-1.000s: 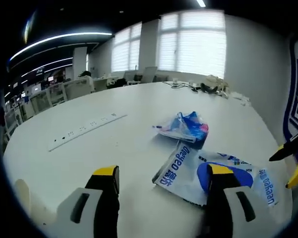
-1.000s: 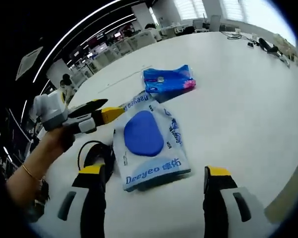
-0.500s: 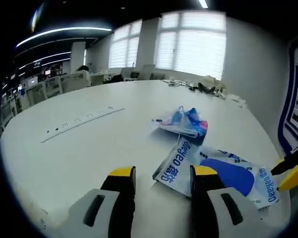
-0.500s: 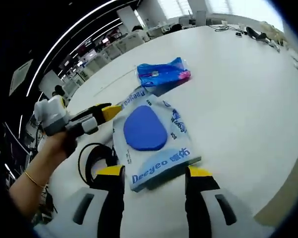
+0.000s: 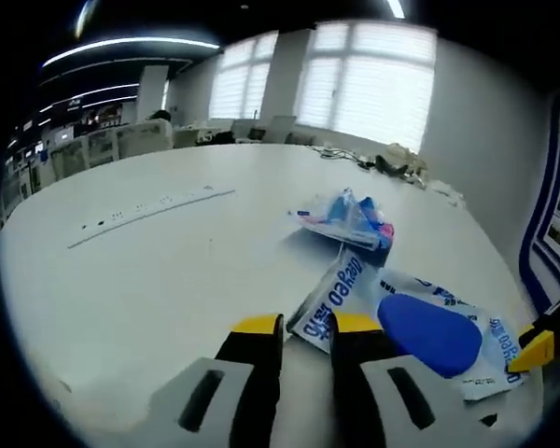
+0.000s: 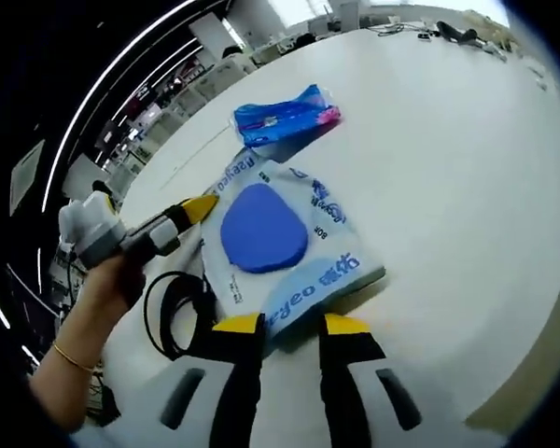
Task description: Arrange the tabletop items into an orderly group along one side of the table until the central work area is clear of visible clutter.
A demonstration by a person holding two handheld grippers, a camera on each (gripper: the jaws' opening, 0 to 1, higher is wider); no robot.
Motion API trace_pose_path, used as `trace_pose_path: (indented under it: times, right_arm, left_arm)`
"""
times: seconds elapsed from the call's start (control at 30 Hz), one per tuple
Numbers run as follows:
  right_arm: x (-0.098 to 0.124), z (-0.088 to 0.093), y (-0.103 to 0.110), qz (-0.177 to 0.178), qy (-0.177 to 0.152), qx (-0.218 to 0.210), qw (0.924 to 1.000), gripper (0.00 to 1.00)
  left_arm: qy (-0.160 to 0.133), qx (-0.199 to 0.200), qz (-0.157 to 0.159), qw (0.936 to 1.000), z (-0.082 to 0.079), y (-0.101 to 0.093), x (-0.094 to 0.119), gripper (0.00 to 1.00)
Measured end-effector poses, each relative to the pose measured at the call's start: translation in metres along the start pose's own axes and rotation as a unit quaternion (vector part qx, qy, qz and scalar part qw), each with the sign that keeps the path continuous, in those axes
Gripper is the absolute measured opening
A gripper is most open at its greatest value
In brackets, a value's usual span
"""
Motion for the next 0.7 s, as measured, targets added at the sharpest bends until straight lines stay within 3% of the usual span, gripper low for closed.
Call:
trace_pose_path:
  times: [0.3,0.4,0.7]
  right_arm:
    - [-0.003,0.001,0.005,-0.017,0.004,-0.004,0.9998,0.05]
    - [-0.002,0.001,0.005,-0.018,0.003,-0.003,0.9998,0.03]
    - [0.004,0.001,0.005,-0.027,-0.002,-0.009,0.9996,0.00]
  left_arm:
    - [0.005,0.009,0.008,0.9999,0.001,0.003,0.002,0.03]
    - [0.004,0.041,0.025,0.9989,0.001,0.006,0.007,0.00]
    - [0.022,0.008,0.006,0.9997,0.000,0.001,0.021,0.00]
Point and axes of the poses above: the point that each gripper's makers call its tool centre point, and the gripper's own axes: x roughly backward along the fingers, y roughly to its left, z roughly out of its underside, the point moved 8 cm from there along x, roughly backward along the fingers, and after that the axes turned 13 degrees about y, right-handed, at the moved point
